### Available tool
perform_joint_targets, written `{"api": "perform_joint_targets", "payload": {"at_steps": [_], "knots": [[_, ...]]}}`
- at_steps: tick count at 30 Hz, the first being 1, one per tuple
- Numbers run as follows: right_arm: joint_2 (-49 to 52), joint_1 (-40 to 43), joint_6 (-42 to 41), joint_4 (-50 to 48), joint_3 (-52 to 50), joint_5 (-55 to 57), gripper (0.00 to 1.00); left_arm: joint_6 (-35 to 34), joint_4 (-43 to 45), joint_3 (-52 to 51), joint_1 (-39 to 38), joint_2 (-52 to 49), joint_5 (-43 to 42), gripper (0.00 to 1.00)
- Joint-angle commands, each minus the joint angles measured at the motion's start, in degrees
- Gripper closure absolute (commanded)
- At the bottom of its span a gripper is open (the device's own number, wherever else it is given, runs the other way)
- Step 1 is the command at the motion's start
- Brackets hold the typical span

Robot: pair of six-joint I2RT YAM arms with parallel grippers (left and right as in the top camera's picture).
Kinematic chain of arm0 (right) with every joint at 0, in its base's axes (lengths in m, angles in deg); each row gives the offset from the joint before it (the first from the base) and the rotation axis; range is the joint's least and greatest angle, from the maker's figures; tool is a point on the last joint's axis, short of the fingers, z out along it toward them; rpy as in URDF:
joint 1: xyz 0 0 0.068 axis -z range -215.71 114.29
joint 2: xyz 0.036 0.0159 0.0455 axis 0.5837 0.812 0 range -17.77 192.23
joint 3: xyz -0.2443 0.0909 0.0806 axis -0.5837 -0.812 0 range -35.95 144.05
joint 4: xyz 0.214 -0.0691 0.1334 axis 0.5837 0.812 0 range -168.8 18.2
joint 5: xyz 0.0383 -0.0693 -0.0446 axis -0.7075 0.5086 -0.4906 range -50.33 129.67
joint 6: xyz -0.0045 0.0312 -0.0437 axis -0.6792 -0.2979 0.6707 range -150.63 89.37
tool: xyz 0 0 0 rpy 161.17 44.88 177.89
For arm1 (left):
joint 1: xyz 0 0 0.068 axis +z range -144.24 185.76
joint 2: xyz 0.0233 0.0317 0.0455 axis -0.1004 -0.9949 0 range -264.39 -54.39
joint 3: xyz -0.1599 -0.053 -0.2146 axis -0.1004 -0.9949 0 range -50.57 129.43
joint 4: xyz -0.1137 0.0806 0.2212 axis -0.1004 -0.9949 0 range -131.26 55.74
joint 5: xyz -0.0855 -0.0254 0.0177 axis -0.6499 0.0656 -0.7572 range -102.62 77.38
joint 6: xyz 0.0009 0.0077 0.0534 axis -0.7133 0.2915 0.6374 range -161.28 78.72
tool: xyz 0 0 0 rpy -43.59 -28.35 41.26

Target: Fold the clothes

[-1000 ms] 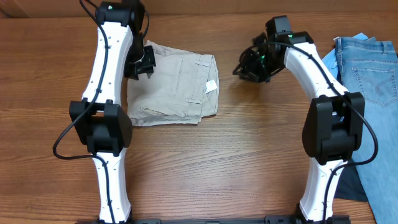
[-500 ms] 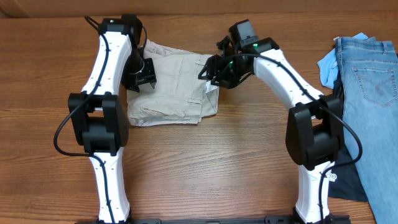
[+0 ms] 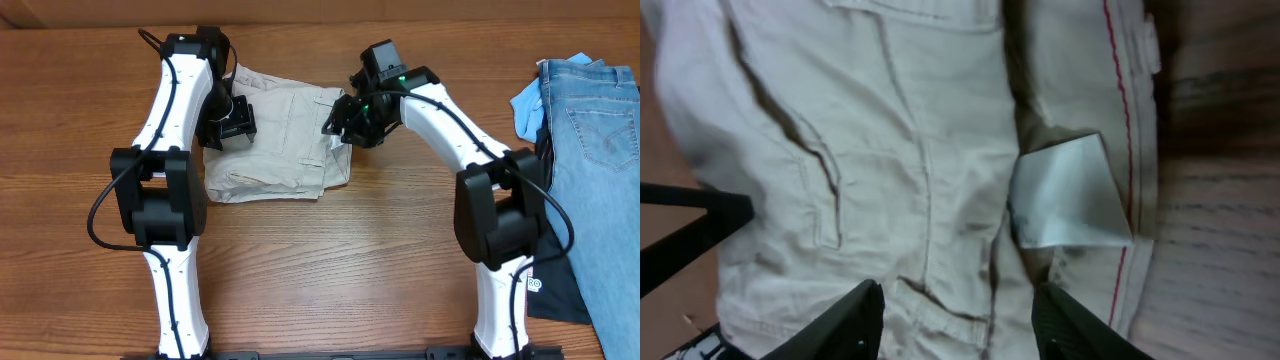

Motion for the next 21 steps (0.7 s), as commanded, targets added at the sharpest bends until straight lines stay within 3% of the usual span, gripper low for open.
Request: {"api": "perform_joint_targets", "payload": {"at_steps": [1, 21], "knots": [[3.5, -0.2, -0.2, -1.4, -0.4, -3.1, 0.49, 0.6, 0.0, -0.3, 0.0, 1.4, -0.5, 0.32], [4.9, -3.0, -0.3, -4.5, -0.6, -2.3, 0.51, 0.8, 0.0, -0.3, 0.0, 1.4, -0.5, 0.32]]}}
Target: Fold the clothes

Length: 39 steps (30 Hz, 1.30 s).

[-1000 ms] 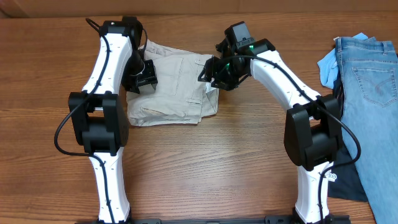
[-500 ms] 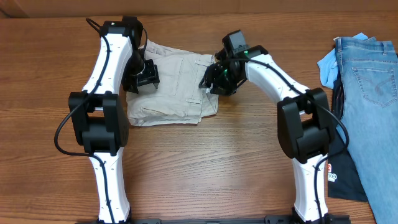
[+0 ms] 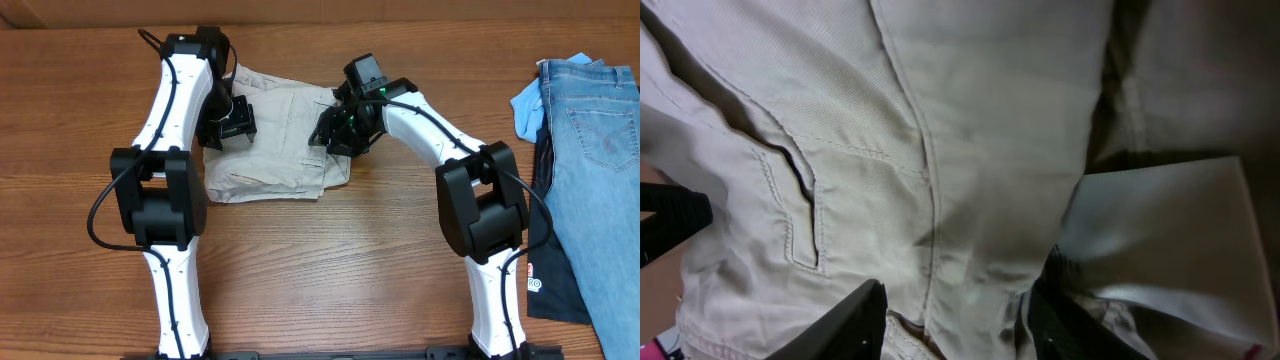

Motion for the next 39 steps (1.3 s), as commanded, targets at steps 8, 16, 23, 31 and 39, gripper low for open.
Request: {"api": "perform_joint_targets", "payload": {"at_steps": [8, 16, 23, 31, 39], "knots": [[0.5, -0.4, -0.9, -1.2, -0.2, 1.3, 0.69, 0.7, 0.0, -0.3, 0.0, 1.4, -0.5, 0.32], [0.5, -0.5, -1.1, -1.5, -0.2, 2.6, 0.73, 0.7, 0.2, -0.3, 0.0, 1.4, -0.5, 0.32], [0.5, -0.5, -1.8, -0.8, -0.2, 6.3, 0.96, 0.7, 0.2, -0.3, 0.0, 1.4, -0.5, 0.33], [-0.9, -0.2, -2.9, 10.5, 4.9, 21.0, 0.96, 0.7, 0.4, -0.3, 0.1, 1.4, 0.0, 0.33], [-1.2, -0.2, -1.3, 20.7, 10.4, 27.7, 0.96, 0.7, 1.3, -0.3, 0.0, 1.4, 0.0, 0.33]]}}
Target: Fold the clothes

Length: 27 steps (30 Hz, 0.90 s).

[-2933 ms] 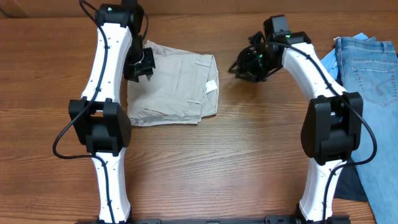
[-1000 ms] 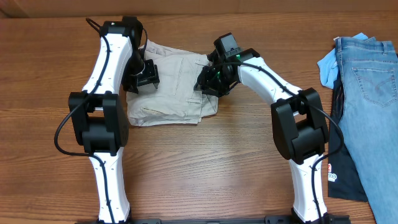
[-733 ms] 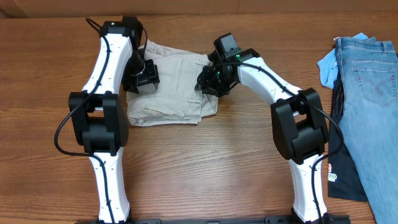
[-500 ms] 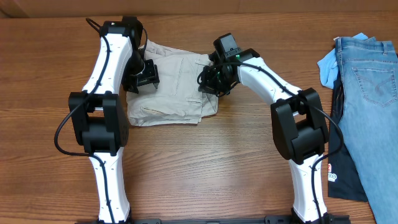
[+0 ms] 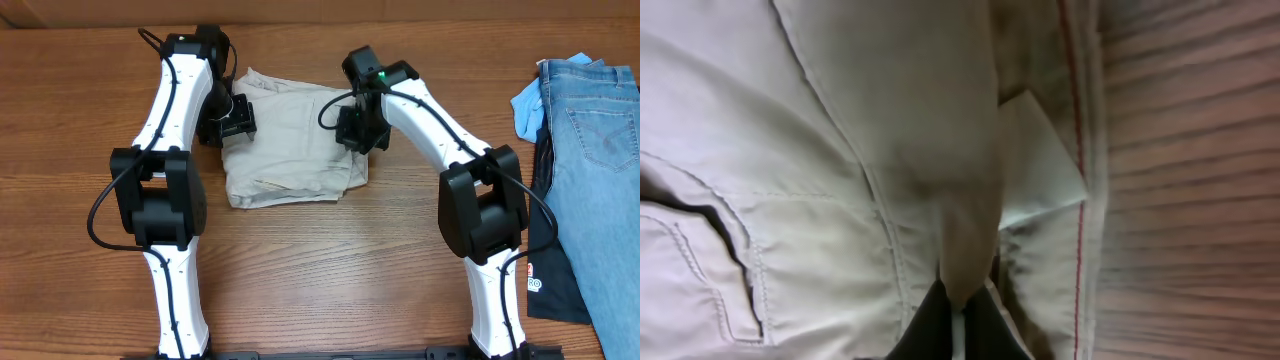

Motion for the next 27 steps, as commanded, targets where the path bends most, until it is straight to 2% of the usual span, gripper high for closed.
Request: {"api": "perform_joint_targets", "payload": {"at_steps": [1, 8, 9, 11, 13, 14, 18, 19, 20, 21, 22, 24, 25, 26, 27], "knots": [[-1.2, 0.3, 0.7, 1.4, 1.3, 6.3, 0.96, 0.7, 0.2, -0.3, 0.0, 1.4, 0.0, 0.33], [-1.2, 0.3, -0.6, 7.9, 1.3, 21.0, 0.95, 0.7, 0.3, -0.3, 0.1, 1.4, 0.2, 0.33], [-1.2, 0.3, -0.7, 8.5, 1.3, 21.3, 0.91, 0.7, 0.4, -0.3, 0.1, 1.4, 0.2, 0.33], [-1.2, 0.4, -0.7, 9.4, 1.5, 21.3, 0.71, 0.7, 0.8, -0.3, 0.1, 1.4, 0.2, 0.32], [-1.2, 0.5, -0.5, 11.1, 2.2, 21.6, 0.41, 0.7, 1.3, -0.3, 0.1, 1.4, 0.2, 0.32], [-1.2, 0.6, -0.5, 12.1, 2.9, 21.6, 0.36, 0.7, 1.3, -0.3, 0.1, 1.4, 0.2, 0.32], [-1.3, 1.0, -0.6, 18.3, 9.2, 20.9, 0.35, 0.7, 1.4, -0.3, 0.1, 1.4, 0.2, 0.35], [-1.3, 1.0, -0.5, 19.9, 11.7, 20.0, 0.36, 0.7, 1.5, -0.3, 0.1, 1.4, -0.1, 0.39], [-1.4, 1.0, -0.5, 20.7, 13.2, 19.3, 0.36, 0.8, 1.5, 0.0, 0.1, 1.4, -0.2, 0.48], [-1.5, 1.1, -0.5, 21.6, 15.9, 18.1, 0.37, 1.2, 1.4, 0.4, 0.3, 1.5, -0.2, 0.64], [-1.6, 1.3, -0.4, 21.8, 17.4, 17.5, 0.37, 1.2, 0.9, 1.0, 0.4, 1.7, -0.2, 0.71], [-1.6, 2.0, 2.5, 20.5, 20.3, 14.8, 0.37, 1.3, -0.5, 2.5, 0.5, 2.5, -0.7, 0.75], [-1.6, 2.7, 4.7, 18.7, 20.9, 12.0, 0.39, 2.3, -1.1, 3.3, 0.5, 2.9, -1.4, 0.86], [-1.6, 3.7, 7.2, 16.1, 21.0, 7.3, 0.47, 4.3, -1.8, 4.3, 0.5, 4.1, -3.0, 0.96], [-1.5, 4.5, 8.8, 14.4, 20.9, 4.0, 0.56, 5.2, -2.1, 4.8, 0.3, 5.2, -4.0, 0.96]]}}
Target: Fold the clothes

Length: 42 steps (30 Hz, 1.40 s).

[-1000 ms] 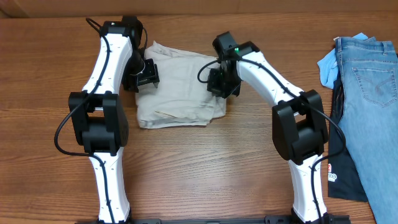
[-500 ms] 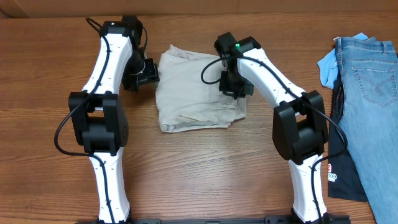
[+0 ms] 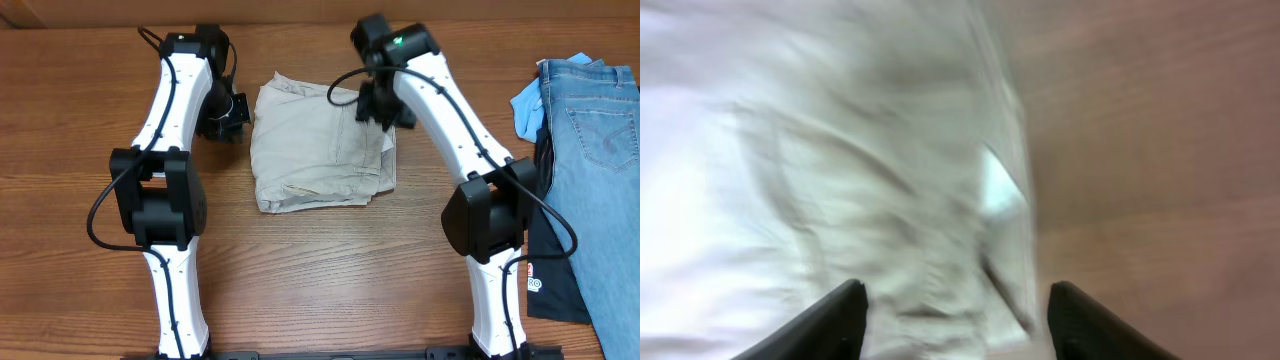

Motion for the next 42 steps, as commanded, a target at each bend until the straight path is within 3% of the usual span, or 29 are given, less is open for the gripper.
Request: {"api": "perform_joint_targets", "payload": {"at_steps": [1, 3, 4, 8, 11, 22, 35, 42], "knots": [[-1.4, 3.8, 7.3, -4.6, 1.5, -13.9, 0.66, 4.3, -0.9, 3.9, 0.1, 6.2, -4.2, 0.96], [-1.1, 5.9, 8.2, -8.5, 1.0, -20.3, 0.92, 5.4, -1.4, 4.0, -0.5, 9.6, -5.5, 0.96], [-1.0, 7.4, 8.0, -10.8, 0.7, -24.5, 0.96, 5.5, -2.2, 4.0, -0.8, 11.7, -6.0, 0.96], [0.8, 12.0, 8.7, -17.9, 0.5, -42.7, 0.96, 5.6, -4.9, 3.6, -2.4, 15.9, -10.9, 0.96], [4.1, 13.1, 9.1, -20.4, 0.5, -49.2, 0.96, 7.8, -5.0, 1.0, -5.1, 15.7, -16.8, 0.96], [13.3, 12.7, 11.2, -23.5, 0.5, -62.9, 0.96, 8.0, 14.3, -19.0, -7.9, 15.3, -29.1, 0.96], [19.5, 12.7, 10.7, -24.9, 0.2, -63.2, 0.96, 6.4, 30.0, -44.3, -7.2, 14.7, -32.9, 0.96], [22.3, 12.8, 7.1, -26.0, -1.8, -54.5, 0.96, 5.4, 31.7, -50.7, -4.2, 14.7, -32.4, 0.96]]}}
